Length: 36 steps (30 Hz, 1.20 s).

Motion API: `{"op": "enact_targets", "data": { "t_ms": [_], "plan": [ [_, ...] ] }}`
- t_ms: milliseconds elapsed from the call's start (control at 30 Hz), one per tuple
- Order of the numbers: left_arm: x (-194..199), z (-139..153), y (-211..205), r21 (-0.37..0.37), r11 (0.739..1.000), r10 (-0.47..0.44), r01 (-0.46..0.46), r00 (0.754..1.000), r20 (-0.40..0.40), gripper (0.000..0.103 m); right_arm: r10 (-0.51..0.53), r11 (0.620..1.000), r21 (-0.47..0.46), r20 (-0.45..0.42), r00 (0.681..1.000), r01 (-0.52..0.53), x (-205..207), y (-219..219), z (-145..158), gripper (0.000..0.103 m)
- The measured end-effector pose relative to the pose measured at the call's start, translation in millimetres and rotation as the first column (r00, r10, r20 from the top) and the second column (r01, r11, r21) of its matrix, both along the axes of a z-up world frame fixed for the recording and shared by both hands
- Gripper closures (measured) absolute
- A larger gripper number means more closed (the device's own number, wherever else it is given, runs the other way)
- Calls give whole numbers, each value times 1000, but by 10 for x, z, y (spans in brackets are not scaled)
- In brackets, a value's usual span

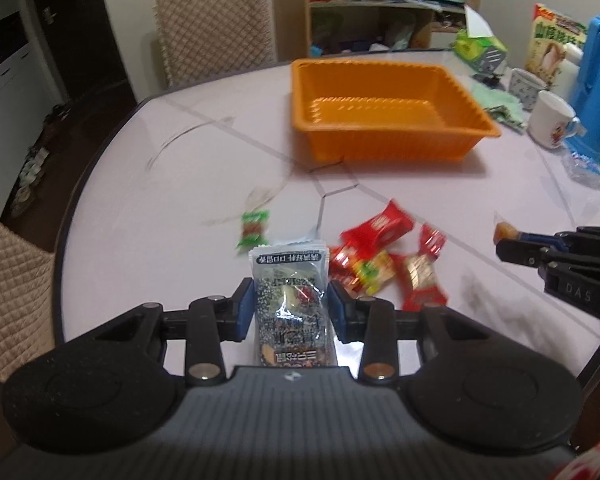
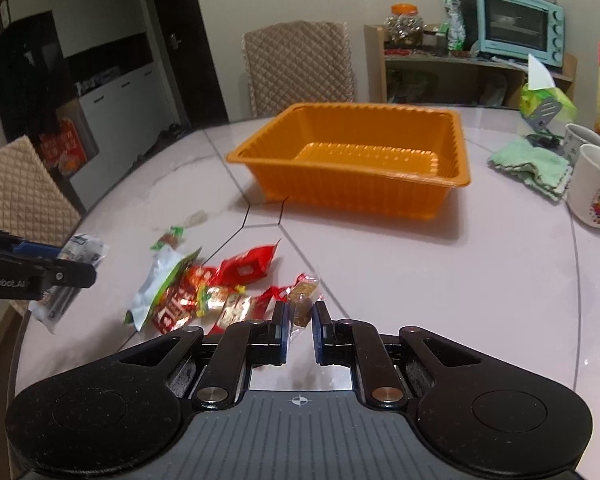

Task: Organize snacks
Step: 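Carry the nut packet with the left tool into the orange tray and release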

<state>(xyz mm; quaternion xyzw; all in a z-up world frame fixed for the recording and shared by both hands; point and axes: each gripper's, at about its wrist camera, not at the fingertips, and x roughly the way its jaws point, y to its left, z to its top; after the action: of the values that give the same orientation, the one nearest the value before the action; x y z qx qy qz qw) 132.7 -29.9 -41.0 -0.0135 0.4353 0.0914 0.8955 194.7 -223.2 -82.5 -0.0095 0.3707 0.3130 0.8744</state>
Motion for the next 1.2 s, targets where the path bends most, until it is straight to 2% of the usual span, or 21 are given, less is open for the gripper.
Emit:
{"op": "enact_targets", "data": {
  "t_ms": [333,667,900,1200],
  "plan": [
    [704,172,-59,-57,991,-121,125,991,64,68,-77,996,41,31,997,76,301,-102,301,90],
    [1610,289,-125,-89,977,-183,193,978,104,68,-113,990,92,69,991,107,973,-6,545,90],
    [2292,163,-152,-129,975,-170,179,982,79,68,-90,991,101,57,994,84,1529,107,386,90],
    [2850,-113,-182,-170,975,-140,141,990,17,68,-104,993,62,-5,995,104,2039,166,65,90]
  ]
}}
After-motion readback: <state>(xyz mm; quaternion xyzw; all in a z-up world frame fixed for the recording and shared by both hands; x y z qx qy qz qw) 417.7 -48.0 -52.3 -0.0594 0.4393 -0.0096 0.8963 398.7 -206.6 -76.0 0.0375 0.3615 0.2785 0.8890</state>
